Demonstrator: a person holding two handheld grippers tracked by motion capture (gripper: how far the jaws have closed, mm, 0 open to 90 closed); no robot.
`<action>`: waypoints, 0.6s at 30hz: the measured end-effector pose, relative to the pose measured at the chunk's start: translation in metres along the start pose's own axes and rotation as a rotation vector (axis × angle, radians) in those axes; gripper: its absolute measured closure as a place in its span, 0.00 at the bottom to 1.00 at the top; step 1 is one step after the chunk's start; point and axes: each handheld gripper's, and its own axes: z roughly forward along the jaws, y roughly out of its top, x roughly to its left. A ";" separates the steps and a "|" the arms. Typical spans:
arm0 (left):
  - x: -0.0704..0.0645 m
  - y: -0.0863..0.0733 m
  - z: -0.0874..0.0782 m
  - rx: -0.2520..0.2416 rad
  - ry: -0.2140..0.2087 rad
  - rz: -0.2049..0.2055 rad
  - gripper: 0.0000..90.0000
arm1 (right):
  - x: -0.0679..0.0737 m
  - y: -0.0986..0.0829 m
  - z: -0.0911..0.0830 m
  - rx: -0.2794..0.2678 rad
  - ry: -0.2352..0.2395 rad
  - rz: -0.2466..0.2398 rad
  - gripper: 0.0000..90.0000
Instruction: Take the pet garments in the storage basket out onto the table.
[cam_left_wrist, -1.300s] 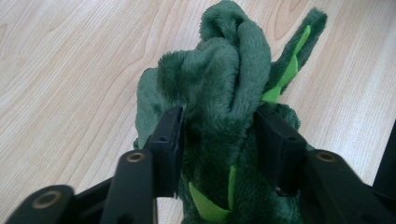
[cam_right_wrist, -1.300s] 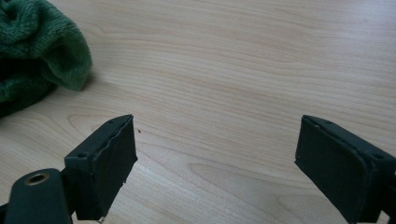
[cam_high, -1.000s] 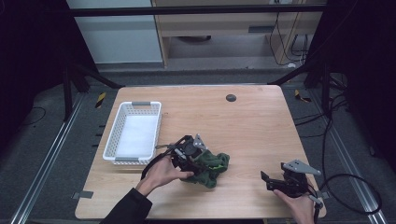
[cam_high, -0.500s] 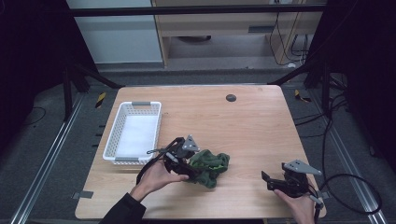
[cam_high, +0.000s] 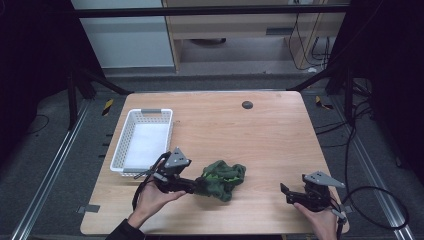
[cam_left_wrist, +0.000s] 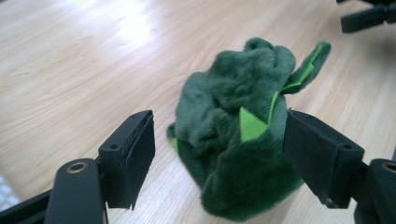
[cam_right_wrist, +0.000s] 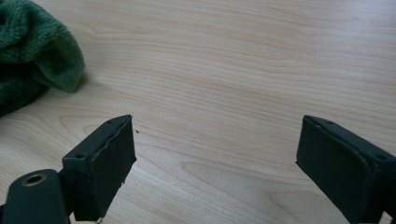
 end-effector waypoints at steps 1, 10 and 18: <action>0.000 -0.002 -0.002 -0.009 0.009 -0.006 0.28 | 0.000 0.000 0.000 0.001 0.000 0.000 0.13; 0.003 -0.025 -0.019 -0.080 0.077 -0.057 0.29 | 0.000 0.000 0.000 0.000 -0.003 0.007 0.12; 0.009 -0.052 -0.026 -0.096 0.145 -0.117 0.30 | 0.000 -0.001 -0.001 -0.003 -0.014 0.002 0.11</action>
